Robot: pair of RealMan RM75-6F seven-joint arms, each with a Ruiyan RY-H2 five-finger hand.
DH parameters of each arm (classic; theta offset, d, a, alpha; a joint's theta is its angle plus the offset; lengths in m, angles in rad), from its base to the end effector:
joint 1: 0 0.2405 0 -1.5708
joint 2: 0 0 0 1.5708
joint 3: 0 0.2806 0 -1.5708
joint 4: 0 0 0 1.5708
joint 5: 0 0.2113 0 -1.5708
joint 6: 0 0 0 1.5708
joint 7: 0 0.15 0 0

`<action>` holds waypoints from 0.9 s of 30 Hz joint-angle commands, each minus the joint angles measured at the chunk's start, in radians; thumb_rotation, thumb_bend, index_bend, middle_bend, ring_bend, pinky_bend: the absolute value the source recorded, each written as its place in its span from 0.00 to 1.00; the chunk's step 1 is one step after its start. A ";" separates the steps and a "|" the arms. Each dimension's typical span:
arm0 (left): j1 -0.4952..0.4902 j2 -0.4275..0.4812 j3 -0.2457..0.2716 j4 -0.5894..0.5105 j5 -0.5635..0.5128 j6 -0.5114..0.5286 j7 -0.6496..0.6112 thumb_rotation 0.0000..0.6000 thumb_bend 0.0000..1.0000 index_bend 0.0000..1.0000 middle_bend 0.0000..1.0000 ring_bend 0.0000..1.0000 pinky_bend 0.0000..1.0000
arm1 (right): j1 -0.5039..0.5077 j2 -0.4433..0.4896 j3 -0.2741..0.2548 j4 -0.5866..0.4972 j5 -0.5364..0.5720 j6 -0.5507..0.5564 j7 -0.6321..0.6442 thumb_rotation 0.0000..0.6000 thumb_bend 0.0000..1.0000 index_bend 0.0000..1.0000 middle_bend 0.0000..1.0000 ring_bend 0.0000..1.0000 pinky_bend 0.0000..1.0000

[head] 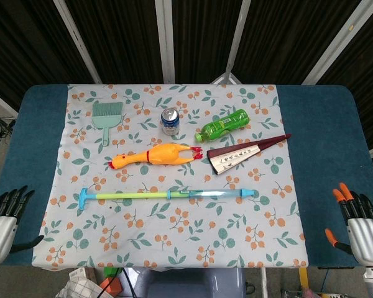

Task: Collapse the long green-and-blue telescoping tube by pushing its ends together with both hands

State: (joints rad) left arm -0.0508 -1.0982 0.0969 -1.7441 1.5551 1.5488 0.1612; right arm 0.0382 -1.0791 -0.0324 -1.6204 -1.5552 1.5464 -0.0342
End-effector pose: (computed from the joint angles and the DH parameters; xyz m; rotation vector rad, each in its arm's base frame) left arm -0.3146 0.1449 0.1518 -1.4741 -0.9258 -0.8153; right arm -0.3380 -0.1559 0.1755 1.4353 -0.8753 0.8354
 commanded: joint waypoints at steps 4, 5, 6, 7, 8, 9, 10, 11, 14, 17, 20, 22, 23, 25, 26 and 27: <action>0.002 0.001 -0.006 -0.001 -0.006 -0.008 0.004 1.00 0.17 0.03 0.00 0.00 0.00 | -0.002 0.001 0.003 -0.001 0.000 -0.002 0.005 1.00 0.34 0.00 0.00 0.00 0.00; 0.002 0.002 -0.008 -0.002 -0.007 -0.009 0.003 1.00 0.17 0.03 0.00 0.00 0.00 | -0.003 0.001 0.004 -0.001 0.000 -0.003 0.006 1.00 0.34 0.00 0.00 0.00 0.00; 0.002 0.002 -0.009 -0.002 -0.009 -0.011 0.002 1.00 0.17 0.03 0.00 0.00 0.00 | -0.003 0.002 0.004 -0.001 0.000 -0.004 0.007 1.00 0.34 0.00 0.00 0.00 0.00; 0.003 0.002 -0.011 -0.002 -0.011 -0.013 0.002 1.00 0.18 0.03 0.00 0.00 0.00 | -0.003 0.002 0.004 -0.003 -0.001 -0.006 0.009 1.00 0.34 0.00 0.00 0.00 0.00; 0.003 0.003 -0.012 -0.003 -0.012 -0.015 0.002 1.00 0.18 0.03 0.00 0.00 0.00 | -0.003 0.003 0.005 -0.004 -0.002 -0.007 0.009 1.00 0.34 0.00 0.00 0.00 0.00; 0.003 0.003 -0.012 -0.004 -0.013 -0.017 0.001 1.00 0.18 0.03 0.00 0.00 0.00 | -0.003 0.003 0.005 -0.003 -0.002 -0.008 0.007 1.00 0.34 0.00 0.00 0.00 0.00; 0.003 0.003 -0.013 -0.006 -0.014 -0.019 0.001 1.00 0.17 0.03 0.00 0.00 0.00 | -0.003 0.002 0.005 -0.003 -0.002 -0.009 0.005 1.00 0.34 0.00 0.00 0.00 0.00; 0.003 0.003 -0.014 -0.006 -0.014 -0.021 0.002 1.00 0.17 0.03 0.00 0.00 0.00 | -0.004 0.002 0.006 -0.004 -0.001 -0.011 0.005 1.00 0.34 0.00 0.00 0.00 0.00; 0.002 0.004 -0.017 -0.007 -0.017 -0.028 0.004 1.00 0.17 0.06 0.00 0.00 0.00 | -0.004 0.003 0.008 -0.007 0.000 -0.014 0.003 1.00 0.34 0.00 0.00 0.00 0.00; 0.001 0.005 -0.019 -0.008 -0.022 -0.035 0.006 1.00 0.17 0.10 0.00 0.00 0.00 | -0.004 0.003 0.007 -0.008 -0.001 -0.016 0.000 1.00 0.34 0.00 0.00 0.00 0.00; -0.015 0.006 -0.034 -0.011 -0.036 -0.056 0.035 1.00 0.18 0.15 0.00 0.00 0.00 | -0.006 0.004 0.007 -0.006 -0.001 -0.019 -0.003 1.00 0.34 0.00 0.00 0.00 0.00; -0.034 0.004 -0.053 -0.027 -0.052 -0.078 0.057 1.00 0.19 0.21 0.02 0.00 0.00 | -0.007 0.006 0.007 -0.008 0.000 -0.021 0.004 1.00 0.34 0.00 0.00 0.00 0.00; -0.044 0.002 -0.064 -0.036 -0.063 -0.090 0.072 1.00 0.21 0.23 0.03 0.00 0.00 | -0.008 0.008 0.008 -0.008 -0.001 -0.021 0.008 1.00 0.34 0.00 0.00 0.00 0.00; -0.071 -0.001 -0.089 -0.055 -0.093 -0.121 0.107 1.00 0.24 0.30 0.07 0.00 0.02 | -0.008 0.009 0.007 -0.008 -0.006 -0.021 0.010 1.00 0.34 0.00 0.00 0.00 0.00; -0.085 -0.004 -0.102 -0.066 -0.113 -0.141 0.126 1.00 0.26 0.32 0.09 0.00 0.02 | -0.007 0.009 0.006 -0.009 -0.008 -0.022 0.010 1.00 0.34 0.00 0.00 0.00 0.00; -0.101 -0.007 -0.116 -0.076 -0.135 -0.161 0.147 1.00 0.27 0.34 0.10 0.00 0.02 | -0.007 0.009 0.006 -0.009 -0.010 -0.023 0.009 1.00 0.34 0.00 0.00 0.00 0.00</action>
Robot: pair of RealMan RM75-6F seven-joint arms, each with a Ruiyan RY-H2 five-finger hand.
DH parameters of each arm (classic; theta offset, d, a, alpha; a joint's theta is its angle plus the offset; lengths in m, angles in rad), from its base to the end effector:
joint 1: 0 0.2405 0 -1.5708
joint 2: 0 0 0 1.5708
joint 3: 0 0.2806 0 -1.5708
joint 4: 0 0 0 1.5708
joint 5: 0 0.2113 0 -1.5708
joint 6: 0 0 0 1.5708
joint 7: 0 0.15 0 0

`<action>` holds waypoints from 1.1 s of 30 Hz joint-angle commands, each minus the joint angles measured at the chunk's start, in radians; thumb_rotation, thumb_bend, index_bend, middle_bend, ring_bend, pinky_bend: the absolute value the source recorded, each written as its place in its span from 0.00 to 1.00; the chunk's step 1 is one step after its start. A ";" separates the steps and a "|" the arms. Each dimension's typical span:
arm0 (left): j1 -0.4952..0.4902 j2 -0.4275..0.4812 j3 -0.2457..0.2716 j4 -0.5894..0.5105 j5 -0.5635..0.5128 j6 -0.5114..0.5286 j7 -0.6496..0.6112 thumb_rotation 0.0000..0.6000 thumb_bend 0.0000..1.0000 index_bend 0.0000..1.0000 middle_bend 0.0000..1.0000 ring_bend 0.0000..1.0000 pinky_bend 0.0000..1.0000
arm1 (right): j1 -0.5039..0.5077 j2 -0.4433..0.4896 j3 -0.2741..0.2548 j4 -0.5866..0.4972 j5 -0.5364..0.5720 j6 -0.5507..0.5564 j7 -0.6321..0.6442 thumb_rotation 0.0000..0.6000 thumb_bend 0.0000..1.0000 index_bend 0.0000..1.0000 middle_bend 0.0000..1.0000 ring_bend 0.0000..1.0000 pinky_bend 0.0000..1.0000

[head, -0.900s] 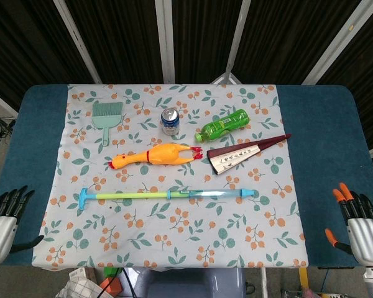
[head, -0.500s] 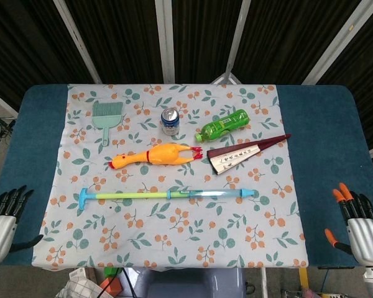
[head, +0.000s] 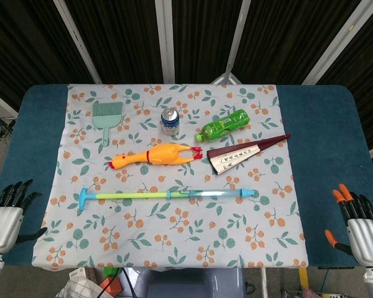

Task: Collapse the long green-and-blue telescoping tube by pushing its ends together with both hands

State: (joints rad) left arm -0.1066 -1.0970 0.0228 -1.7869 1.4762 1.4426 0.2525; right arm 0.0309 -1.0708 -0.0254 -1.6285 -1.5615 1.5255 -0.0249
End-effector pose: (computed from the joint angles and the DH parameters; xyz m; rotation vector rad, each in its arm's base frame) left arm -0.3065 0.1765 0.1463 -1.4990 -0.9047 -0.7644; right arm -0.3380 -0.1548 0.1752 1.4415 -0.8954 0.8314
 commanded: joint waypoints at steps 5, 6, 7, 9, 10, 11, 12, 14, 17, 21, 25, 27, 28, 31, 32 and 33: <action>-0.133 -0.057 -0.116 -0.063 -0.192 -0.152 0.186 1.00 0.31 0.40 0.11 0.00 0.02 | 0.000 0.001 -0.001 0.000 -0.007 -0.005 -0.001 1.00 0.34 0.00 0.00 0.00 0.00; -0.147 -0.071 -0.127 -0.062 -0.221 -0.166 0.213 1.00 0.32 0.41 0.11 0.00 0.02 | -0.001 0.001 0.000 -0.001 -0.005 -0.006 0.002 1.00 0.34 0.00 0.00 0.00 0.00; -0.167 -0.095 -0.140 -0.057 -0.262 -0.185 0.255 1.00 0.32 0.42 0.11 0.00 0.02 | -0.001 0.002 0.001 -0.001 -0.002 -0.008 0.004 1.00 0.34 0.00 0.00 0.00 0.00; -0.195 -0.131 -0.157 -0.040 -0.317 -0.205 0.312 1.00 0.33 0.44 0.12 0.00 0.02 | 0.000 0.003 0.003 -0.001 0.000 -0.012 0.006 1.00 0.34 0.00 0.00 0.00 0.00; -0.211 -0.152 -0.164 -0.026 -0.344 -0.215 0.341 1.00 0.33 0.44 0.12 0.00 0.02 | 0.000 0.003 0.003 -0.002 0.000 -0.013 0.007 1.00 0.34 0.00 0.00 0.00 0.00; -0.225 -0.173 -0.172 -0.011 -0.373 -0.223 0.368 1.00 0.33 0.44 0.12 0.00 0.02 | 0.001 0.004 0.003 -0.002 -0.001 -0.014 0.006 1.00 0.34 0.00 0.00 0.00 0.00; -0.238 -0.193 -0.178 0.002 -0.400 -0.230 0.391 1.00 0.33 0.45 0.12 0.00 0.02 | 0.001 0.004 0.003 -0.002 -0.002 -0.014 0.005 1.00 0.34 0.00 0.00 0.00 0.00; -0.256 -0.224 -0.186 0.022 -0.441 -0.242 0.420 1.00 0.33 0.45 0.13 0.00 0.02 | 0.000 0.004 0.004 -0.002 -0.003 -0.014 0.005 1.00 0.34 0.00 0.00 0.00 0.00; -0.284 -0.274 -0.190 0.062 -0.495 -0.256 0.469 1.00 0.34 0.45 0.13 0.00 0.02 | 0.000 0.005 0.005 -0.002 -0.001 -0.016 0.008 1.00 0.34 0.00 0.00 0.00 0.00; -0.313 -0.338 -0.187 0.113 -0.545 -0.257 0.527 1.00 0.34 0.46 0.13 0.00 0.02 | -0.001 0.008 0.007 -0.002 0.003 -0.017 0.016 1.00 0.34 0.00 0.00 0.00 0.00; -0.331 -0.381 -0.178 0.146 -0.567 -0.253 0.559 1.00 0.34 0.46 0.13 0.00 0.02 | -0.003 0.011 0.006 -0.003 0.002 -0.019 0.022 1.00 0.34 0.00 0.00 0.00 0.00; -0.339 -0.401 -0.175 0.160 -0.573 -0.251 0.565 1.00 0.35 0.47 0.14 0.00 0.02 | -0.003 0.012 0.007 -0.003 0.002 -0.019 0.024 1.00 0.34 0.00 0.00 0.00 0.00; -0.342 -0.408 -0.174 0.165 -0.575 -0.251 0.567 1.00 0.36 0.47 0.14 0.00 0.02 | -0.004 0.013 0.007 -0.004 0.002 -0.019 0.025 1.00 0.34 0.00 0.00 0.00 0.00; -0.351 -0.428 -0.167 0.178 -0.579 -0.248 0.574 1.00 0.38 0.47 0.14 0.00 0.02 | -0.005 0.014 0.007 -0.006 0.002 -0.021 0.029 1.00 0.34 0.00 0.00 0.00 0.00; -0.354 -0.433 -0.165 0.180 -0.581 -0.246 0.575 1.00 0.39 0.47 0.14 0.00 0.02 | -0.005 0.015 0.007 -0.007 0.002 -0.022 0.030 1.00 0.34 0.00 0.00 0.00 0.00; -0.356 -0.437 -0.163 0.182 -0.582 -0.245 0.576 1.00 0.40 0.48 0.14 0.00 0.02 | -0.005 0.015 0.007 -0.008 0.003 -0.023 0.031 1.00 0.34 0.00 0.00 0.00 0.00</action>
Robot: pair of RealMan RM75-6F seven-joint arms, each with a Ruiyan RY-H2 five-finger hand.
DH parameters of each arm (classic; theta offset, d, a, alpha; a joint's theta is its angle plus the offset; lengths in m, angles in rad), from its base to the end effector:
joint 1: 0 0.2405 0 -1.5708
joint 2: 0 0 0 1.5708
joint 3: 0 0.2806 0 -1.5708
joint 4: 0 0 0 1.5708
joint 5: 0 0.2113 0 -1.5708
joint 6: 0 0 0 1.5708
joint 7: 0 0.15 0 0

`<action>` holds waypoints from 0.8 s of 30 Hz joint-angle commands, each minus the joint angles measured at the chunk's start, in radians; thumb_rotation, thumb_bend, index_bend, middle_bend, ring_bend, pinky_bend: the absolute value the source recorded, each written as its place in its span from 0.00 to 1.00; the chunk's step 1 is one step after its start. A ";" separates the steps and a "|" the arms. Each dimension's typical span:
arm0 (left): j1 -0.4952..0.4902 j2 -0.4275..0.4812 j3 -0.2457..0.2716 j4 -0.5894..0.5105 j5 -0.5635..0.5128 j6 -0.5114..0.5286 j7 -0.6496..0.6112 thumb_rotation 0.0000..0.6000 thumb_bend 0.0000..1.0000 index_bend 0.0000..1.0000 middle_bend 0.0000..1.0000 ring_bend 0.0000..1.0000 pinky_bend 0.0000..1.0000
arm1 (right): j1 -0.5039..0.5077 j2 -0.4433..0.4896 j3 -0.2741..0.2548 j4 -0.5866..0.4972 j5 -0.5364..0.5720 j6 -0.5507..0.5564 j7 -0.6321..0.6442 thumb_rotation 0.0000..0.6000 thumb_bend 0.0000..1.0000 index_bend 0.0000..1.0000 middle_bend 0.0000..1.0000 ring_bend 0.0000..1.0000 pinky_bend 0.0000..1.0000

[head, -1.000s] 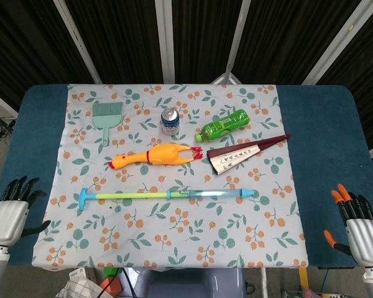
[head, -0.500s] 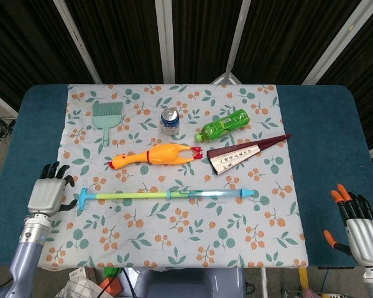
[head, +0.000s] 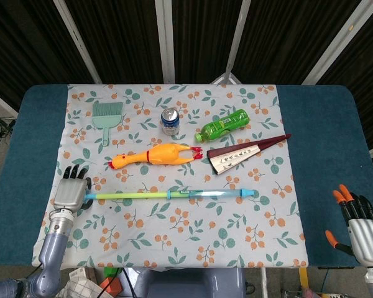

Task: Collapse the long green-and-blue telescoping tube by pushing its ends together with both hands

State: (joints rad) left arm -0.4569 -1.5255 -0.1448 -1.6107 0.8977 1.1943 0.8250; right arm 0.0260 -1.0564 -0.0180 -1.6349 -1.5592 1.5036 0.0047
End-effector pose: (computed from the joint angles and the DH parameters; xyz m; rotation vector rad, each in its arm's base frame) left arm -0.2654 0.2941 0.0058 -1.6193 -0.9021 -0.4569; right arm -0.3396 -0.1545 0.1777 1.4367 -0.9274 0.8332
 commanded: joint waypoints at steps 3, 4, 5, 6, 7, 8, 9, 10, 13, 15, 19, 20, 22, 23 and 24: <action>-0.013 -0.016 0.011 0.009 -0.008 0.006 0.005 1.00 0.40 0.48 0.14 0.00 0.02 | -0.001 0.003 0.000 -0.004 0.001 -0.004 0.005 1.00 0.34 0.00 0.00 0.00 0.00; -0.015 -0.018 0.012 0.010 -0.010 0.006 0.005 1.00 0.40 0.48 0.14 0.00 0.02 | -0.001 0.003 0.001 -0.005 0.001 -0.005 0.006 1.00 0.34 0.00 0.00 0.00 0.00; -0.017 -0.020 0.013 0.012 -0.011 0.007 0.006 1.00 0.40 0.48 0.14 0.00 0.02 | -0.002 0.004 0.001 -0.006 0.001 -0.005 0.007 1.00 0.34 0.00 0.00 0.00 0.00; -0.019 -0.022 0.015 0.013 -0.012 0.007 0.006 1.00 0.40 0.48 0.14 0.00 0.02 | -0.002 0.004 0.001 -0.006 0.001 -0.005 0.008 1.00 0.34 0.00 0.00 0.00 0.00; -0.021 -0.024 0.016 0.014 -0.014 0.008 0.007 1.00 0.40 0.48 0.14 0.00 0.02 | -0.003 0.005 0.001 -0.007 0.001 -0.005 0.009 1.00 0.34 0.00 0.00 0.00 0.00; -0.023 -0.025 0.018 0.015 -0.015 0.008 0.008 1.00 0.40 0.48 0.14 0.00 0.02 | -0.003 0.005 0.001 -0.007 0.001 -0.006 0.009 1.00 0.34 0.00 0.00 0.00 0.00; -0.025 -0.026 0.019 0.015 -0.016 0.010 0.008 1.00 0.40 0.48 0.14 0.00 0.02 | -0.003 0.005 0.001 -0.007 0.000 -0.006 0.010 1.00 0.34 0.00 0.00 0.00 0.00; -0.026 -0.028 0.021 0.014 -0.016 0.011 0.008 1.00 0.40 0.48 0.14 0.00 0.02 | -0.004 0.005 0.001 -0.007 0.000 -0.005 0.010 1.00 0.34 0.00 0.00 0.00 0.00; -0.030 -0.030 0.027 0.015 -0.020 0.013 0.010 1.00 0.42 0.49 0.14 0.00 0.02 | -0.005 0.006 0.001 -0.008 0.000 -0.008 0.012 1.00 0.34 0.00 0.00 0.00 0.00; -0.033 -0.032 0.028 0.016 -0.023 0.015 0.008 1.00 0.43 0.49 0.14 0.00 0.02 | -0.005 0.007 0.001 -0.009 0.000 -0.008 0.013 1.00 0.34 0.00 0.00 0.00 0.00; -0.037 -0.032 0.033 0.020 -0.027 0.015 0.007 1.00 0.44 0.49 0.14 0.00 0.02 | -0.006 0.008 0.002 -0.010 0.001 -0.010 0.017 1.00 0.34 0.00 0.00 0.00 0.00; -0.038 -0.032 0.035 0.021 -0.029 0.015 0.007 1.00 0.44 0.49 0.14 0.00 0.02 | -0.006 0.009 0.003 -0.011 0.001 -0.011 0.016 1.00 0.34 0.00 0.00 0.00 0.00; -0.040 -0.033 0.038 0.022 -0.031 0.014 0.006 1.00 0.44 0.49 0.14 0.00 0.02 | -0.006 0.009 0.003 -0.011 0.001 -0.011 0.016 1.00 0.34 0.00 0.00 0.00 0.00; -0.041 -0.034 0.039 0.023 -0.032 0.014 0.005 1.00 0.44 0.49 0.14 0.00 0.02 | -0.007 0.009 0.003 -0.011 0.001 -0.011 0.017 1.00 0.34 0.00 0.00 0.00 0.00; -0.041 -0.034 0.041 0.025 -0.033 0.014 0.004 1.00 0.44 0.49 0.14 0.00 0.02 | -0.007 0.009 0.004 -0.011 0.002 -0.011 0.017 1.00 0.34 0.00 0.00 0.00 0.00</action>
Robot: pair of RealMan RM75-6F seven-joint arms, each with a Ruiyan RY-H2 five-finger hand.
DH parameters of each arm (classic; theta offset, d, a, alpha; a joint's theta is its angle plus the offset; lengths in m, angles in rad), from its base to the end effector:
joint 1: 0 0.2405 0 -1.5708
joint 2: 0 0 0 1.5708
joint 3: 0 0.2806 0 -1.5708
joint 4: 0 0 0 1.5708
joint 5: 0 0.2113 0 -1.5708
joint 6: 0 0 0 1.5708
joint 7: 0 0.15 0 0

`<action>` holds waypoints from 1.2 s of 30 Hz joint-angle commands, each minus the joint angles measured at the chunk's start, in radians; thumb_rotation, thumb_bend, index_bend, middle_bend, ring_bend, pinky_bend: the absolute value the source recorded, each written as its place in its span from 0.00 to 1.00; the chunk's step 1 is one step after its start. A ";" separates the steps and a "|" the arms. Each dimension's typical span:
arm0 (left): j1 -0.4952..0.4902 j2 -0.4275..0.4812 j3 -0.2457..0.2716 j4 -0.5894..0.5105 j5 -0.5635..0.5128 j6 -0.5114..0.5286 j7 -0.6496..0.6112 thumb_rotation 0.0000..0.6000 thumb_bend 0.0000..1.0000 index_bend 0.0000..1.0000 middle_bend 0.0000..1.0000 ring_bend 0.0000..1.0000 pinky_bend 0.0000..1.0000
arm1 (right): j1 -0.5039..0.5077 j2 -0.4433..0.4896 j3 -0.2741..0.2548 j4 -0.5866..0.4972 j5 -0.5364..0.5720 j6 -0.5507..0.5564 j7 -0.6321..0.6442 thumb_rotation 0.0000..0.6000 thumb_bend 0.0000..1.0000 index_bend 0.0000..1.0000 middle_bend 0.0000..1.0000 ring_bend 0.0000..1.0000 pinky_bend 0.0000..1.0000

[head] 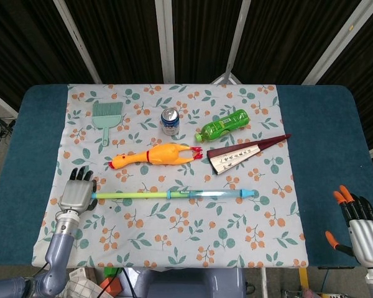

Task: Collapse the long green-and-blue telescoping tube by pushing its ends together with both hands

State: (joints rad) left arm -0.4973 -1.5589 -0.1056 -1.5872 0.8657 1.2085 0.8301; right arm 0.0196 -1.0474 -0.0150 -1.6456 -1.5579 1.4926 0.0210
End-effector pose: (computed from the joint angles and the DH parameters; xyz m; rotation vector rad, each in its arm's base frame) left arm -0.2613 0.2946 -0.0083 -1.6487 -0.8985 -0.4382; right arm -0.3397 -0.1529 0.1787 1.4296 -0.9522 0.8360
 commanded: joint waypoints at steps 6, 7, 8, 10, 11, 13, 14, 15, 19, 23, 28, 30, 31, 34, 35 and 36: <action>-0.005 -0.004 0.010 0.009 0.003 0.000 -0.005 1.00 0.47 0.51 0.14 0.00 0.02 | -0.001 0.003 0.004 -0.004 0.009 -0.003 0.009 1.00 0.34 0.00 0.00 0.00 0.00; -0.006 -0.005 0.011 0.010 0.003 0.000 -0.006 1.00 0.49 0.51 0.14 0.00 0.02 | -0.001 0.003 0.004 -0.004 0.008 -0.004 0.008 1.00 0.34 0.00 0.00 0.00 0.00; -0.006 -0.005 0.011 0.010 0.004 0.001 -0.008 1.00 0.52 0.52 0.15 0.00 0.02 | -0.001 0.003 0.004 -0.003 0.006 -0.003 0.007 1.00 0.34 0.00 0.00 0.00 0.00; -0.008 -0.005 0.011 0.012 0.008 0.004 -0.011 1.00 0.56 0.53 0.15 0.00 0.02 | -0.002 0.002 0.004 -0.003 0.005 -0.002 0.005 1.00 0.34 0.00 0.00 0.00 0.00; -0.008 -0.005 0.012 0.012 0.009 0.005 -0.013 1.00 0.57 0.54 0.15 0.00 0.02 | -0.002 0.002 0.004 -0.003 0.005 -0.002 0.004 1.00 0.34 0.00 0.00 0.00 0.00; -0.010 -0.004 0.011 0.011 0.013 0.008 -0.016 1.00 0.58 0.55 0.16 0.00 0.02 | -0.002 0.002 0.005 -0.004 0.006 -0.003 0.006 1.00 0.34 0.00 0.00 0.00 0.00; -0.010 -0.003 0.011 0.010 0.016 0.008 -0.017 1.00 0.58 0.56 0.16 0.00 0.02 | -0.002 0.002 0.006 -0.004 0.007 -0.004 0.007 1.00 0.34 0.00 0.00 0.00 0.00; -0.011 -0.002 0.012 0.010 0.020 0.009 -0.019 1.00 0.58 0.56 0.16 0.00 0.02 | -0.001 0.003 0.006 -0.004 0.007 -0.005 0.007 1.00 0.34 0.00 0.00 0.00 0.00; -0.021 0.008 0.023 0.009 0.050 0.003 -0.016 1.00 0.58 0.57 0.16 0.00 0.02 | 0.009 0.003 0.011 -0.013 0.013 -0.022 -0.002 1.00 0.34 0.00 0.00 0.00 0.00; -0.032 0.015 0.030 0.001 0.073 0.001 -0.005 1.00 0.58 0.58 0.16 0.00 0.02 | 0.034 0.007 0.016 -0.055 0.009 -0.057 -0.038 1.00 0.34 0.00 0.00 0.00 0.00; -0.042 0.019 0.025 -0.027 0.083 0.008 0.006 1.00 0.58 0.59 0.17 0.00 0.02 | 0.100 0.000 0.034 -0.172 0.010 -0.143 -0.129 1.00 0.34 0.00 0.00 0.00 0.00; -0.046 0.022 0.026 -0.036 0.085 0.007 0.008 1.00 0.58 0.59 0.17 0.00 0.02 | 0.130 -0.015 0.050 -0.211 0.022 -0.177 -0.184 1.00 0.34 0.00 0.00 0.00 0.00; -0.048 0.024 0.027 -0.040 0.086 0.006 0.011 1.00 0.58 0.59 0.17 0.00 0.02 | 0.145 -0.025 0.059 -0.229 0.033 -0.194 -0.213 1.00 0.34 0.00 0.00 0.00 0.00; -0.053 0.028 0.030 -0.052 0.088 0.005 0.020 1.00 0.58 0.59 0.17 0.00 0.02 | 0.193 -0.064 0.090 -0.284 0.083 -0.249 -0.299 1.00 0.34 0.02 0.00 0.00 0.00; -0.055 0.029 0.031 -0.057 0.088 0.004 0.023 1.00 0.58 0.59 0.17 0.00 0.02 | 0.214 -0.084 0.103 -0.303 0.115 -0.273 -0.341 1.00 0.34 0.03 0.00 0.00 0.00; -0.057 0.029 0.031 -0.060 0.088 0.004 0.025 1.00 0.58 0.59 0.17 0.00 0.02 | 0.229 -0.100 0.112 -0.313 0.138 -0.287 -0.372 1.00 0.34 0.05 0.00 0.00 0.00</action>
State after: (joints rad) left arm -0.5527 -1.5303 -0.0751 -1.6451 0.9536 1.2127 0.8538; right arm 0.1956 -1.1010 0.0619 -1.9075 -1.4820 1.2618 -0.2712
